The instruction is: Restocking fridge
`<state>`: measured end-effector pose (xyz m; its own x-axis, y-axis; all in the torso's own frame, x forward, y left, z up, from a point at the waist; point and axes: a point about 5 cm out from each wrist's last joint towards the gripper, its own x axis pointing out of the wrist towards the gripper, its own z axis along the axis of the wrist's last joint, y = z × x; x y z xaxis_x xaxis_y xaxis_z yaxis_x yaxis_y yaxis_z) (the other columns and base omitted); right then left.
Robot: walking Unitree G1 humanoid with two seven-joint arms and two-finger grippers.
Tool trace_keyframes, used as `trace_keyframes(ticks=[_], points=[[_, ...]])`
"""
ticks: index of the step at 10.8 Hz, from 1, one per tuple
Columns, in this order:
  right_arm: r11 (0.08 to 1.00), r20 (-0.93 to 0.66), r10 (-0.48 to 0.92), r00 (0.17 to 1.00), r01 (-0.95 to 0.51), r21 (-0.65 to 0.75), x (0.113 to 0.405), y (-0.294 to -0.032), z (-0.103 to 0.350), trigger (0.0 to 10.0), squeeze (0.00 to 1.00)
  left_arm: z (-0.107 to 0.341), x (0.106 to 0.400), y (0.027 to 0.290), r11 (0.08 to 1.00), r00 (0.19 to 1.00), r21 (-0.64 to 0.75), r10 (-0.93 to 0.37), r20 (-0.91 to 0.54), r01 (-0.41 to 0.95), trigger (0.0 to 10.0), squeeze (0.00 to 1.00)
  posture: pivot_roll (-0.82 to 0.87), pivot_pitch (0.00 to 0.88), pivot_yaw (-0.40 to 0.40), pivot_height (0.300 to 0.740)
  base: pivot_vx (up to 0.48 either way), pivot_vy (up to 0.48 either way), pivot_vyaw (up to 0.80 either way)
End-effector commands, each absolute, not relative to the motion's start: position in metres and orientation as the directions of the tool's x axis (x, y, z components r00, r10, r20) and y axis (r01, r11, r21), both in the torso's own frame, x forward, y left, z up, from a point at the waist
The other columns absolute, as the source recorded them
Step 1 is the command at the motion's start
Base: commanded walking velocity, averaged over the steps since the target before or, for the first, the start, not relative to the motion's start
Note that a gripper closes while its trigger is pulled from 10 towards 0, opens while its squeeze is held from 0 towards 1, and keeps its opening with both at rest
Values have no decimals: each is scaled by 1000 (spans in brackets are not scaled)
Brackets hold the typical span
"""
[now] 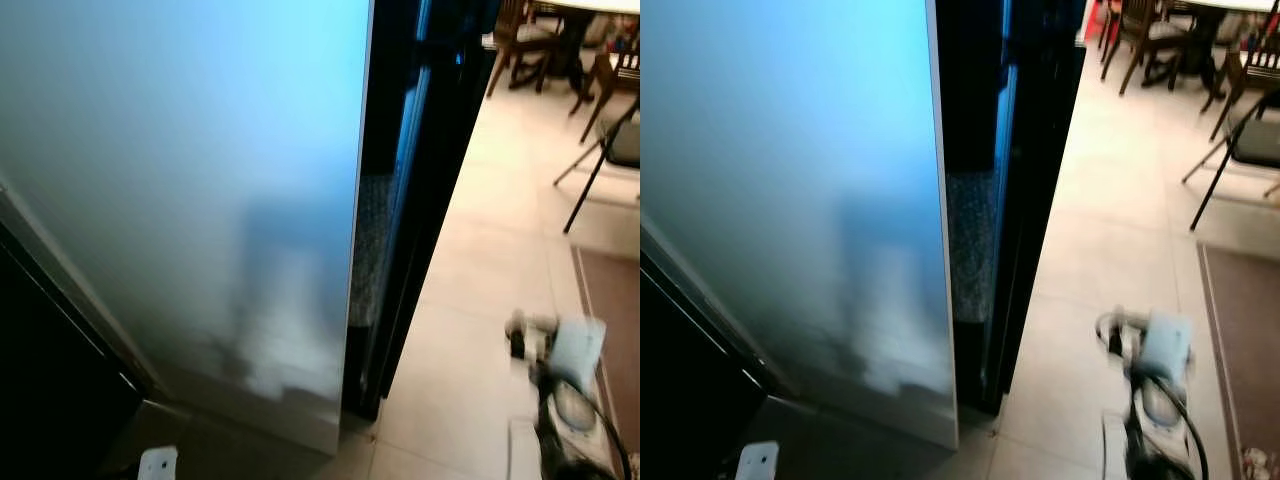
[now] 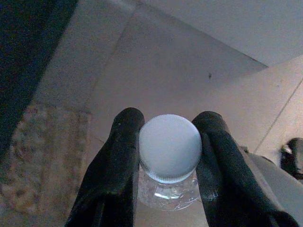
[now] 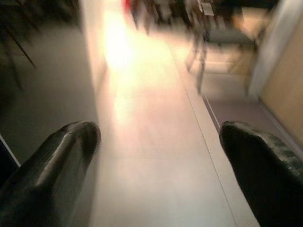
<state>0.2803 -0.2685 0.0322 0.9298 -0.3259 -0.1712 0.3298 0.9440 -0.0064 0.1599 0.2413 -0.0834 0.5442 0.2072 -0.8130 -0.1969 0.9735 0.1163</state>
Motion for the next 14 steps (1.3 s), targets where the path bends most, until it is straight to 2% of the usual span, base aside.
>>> trace_keyframes(ticks=[1,3,4,7,10,14], points=[[948,-276,-307,911,319,0,262,-259,6,10000,0,-86,154,241,974,524,125,209,-826,-191,10000,0,-121,0,30,740,0,0,0],[976,-136,-211,968,215,19,287,-233,33,10000,0,-87,152,241,972,525,122,211,-825,-199,10000,0,-119,0,25,740,0,0,0],[982,-113,-182,977,187,30,290,-226,37,10000,0,-87,151,241,972,525,123,211,-825,-199,10000,0,-119,0,25,740,0,0,0],[999,-82,45,996,-43,28,296,-176,51,10000,0,-87,149,243,970,521,131,222,-824,-206,10000,0,-120,0,23,740,0,0,0],[997,-30,54,998,-52,61,313,-161,69,10000,0,-86,155,239,971,530,125,217,-820,-205,10000,0,-120,0,28,740,0,0,0],[998,-50,40,998,-38,42,333,-161,84,10000,0,-82,168,235,973,543,119,210,-813,-198,10000,0,-113,0,33,740,0,0,0]])
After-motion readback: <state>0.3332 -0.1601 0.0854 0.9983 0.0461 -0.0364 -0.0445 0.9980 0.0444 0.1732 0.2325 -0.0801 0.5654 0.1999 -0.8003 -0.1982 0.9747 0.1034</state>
